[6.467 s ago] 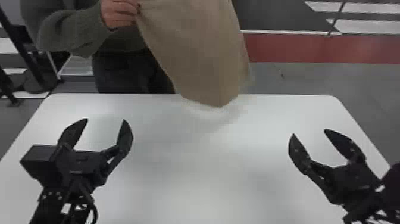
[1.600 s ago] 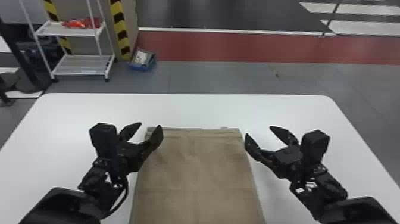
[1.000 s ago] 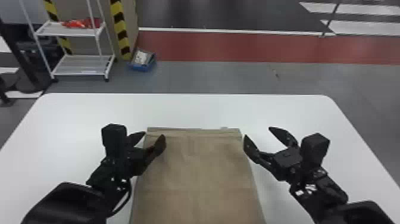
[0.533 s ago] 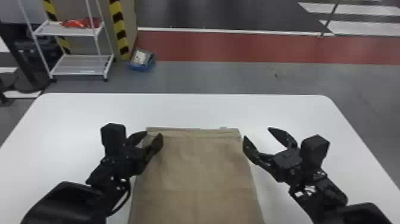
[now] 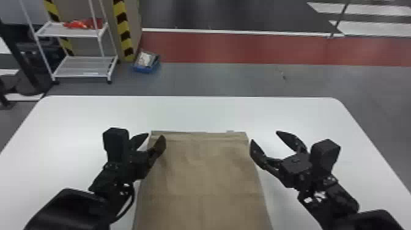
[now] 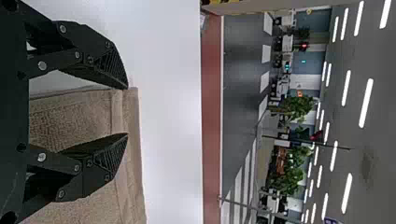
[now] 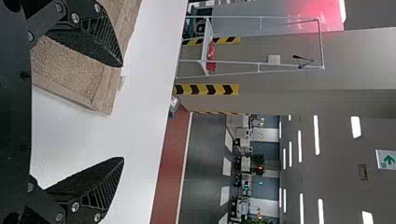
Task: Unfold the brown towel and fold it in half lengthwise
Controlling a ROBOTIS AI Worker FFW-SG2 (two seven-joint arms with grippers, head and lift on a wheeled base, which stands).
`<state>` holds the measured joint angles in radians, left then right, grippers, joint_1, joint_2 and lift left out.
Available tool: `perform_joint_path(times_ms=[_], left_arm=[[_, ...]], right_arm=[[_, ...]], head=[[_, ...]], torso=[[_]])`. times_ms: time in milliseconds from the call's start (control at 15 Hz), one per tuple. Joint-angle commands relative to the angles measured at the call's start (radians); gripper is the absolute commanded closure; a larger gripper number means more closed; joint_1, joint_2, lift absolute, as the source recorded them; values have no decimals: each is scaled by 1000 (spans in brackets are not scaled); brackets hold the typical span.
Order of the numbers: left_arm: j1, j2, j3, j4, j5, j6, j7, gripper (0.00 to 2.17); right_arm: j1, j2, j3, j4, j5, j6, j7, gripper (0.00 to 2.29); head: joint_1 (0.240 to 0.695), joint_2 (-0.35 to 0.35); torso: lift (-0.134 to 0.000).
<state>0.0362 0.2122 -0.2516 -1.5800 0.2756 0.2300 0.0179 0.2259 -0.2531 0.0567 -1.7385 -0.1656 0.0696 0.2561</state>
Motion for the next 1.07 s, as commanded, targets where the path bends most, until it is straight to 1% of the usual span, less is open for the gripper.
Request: perform_joint_path(times_ms=[0, 133, 333, 600, 667, 1000], left_arm=[[1, -1, 0, 3, -7, -25, -1, 596], [-4, -1, 0, 11, -13, -4, -10, 599], [-12, -2, -14, 18, -41, 6, -12, 599], [-16, -2, -14, 26, -49, 6, -16, 603], [-18, -4, -14, 26, -53, 18, -16, 711], [-19, -2, -15, 26, -50, 64, -21, 721]], right_arm=[[3, 0, 0, -6, 0, 0, 0, 188], [7, 0, 0, -9, 0, -3, 0, 188], [12, 0, -3, -13, -2, -3, 0, 188], [21, 0, -6, -18, -2, -9, 0, 188], [23, 0, -8, -18, -3, -9, 0, 188], [21, -2, -8, -18, 0, -9, 0, 188]], head=[[695, -53], [695, -51], [695, -52], [695, -58], [695, -58], [695, -60]], torso=[[-125], [-125], [-125], [-125], [-125], [-125]])
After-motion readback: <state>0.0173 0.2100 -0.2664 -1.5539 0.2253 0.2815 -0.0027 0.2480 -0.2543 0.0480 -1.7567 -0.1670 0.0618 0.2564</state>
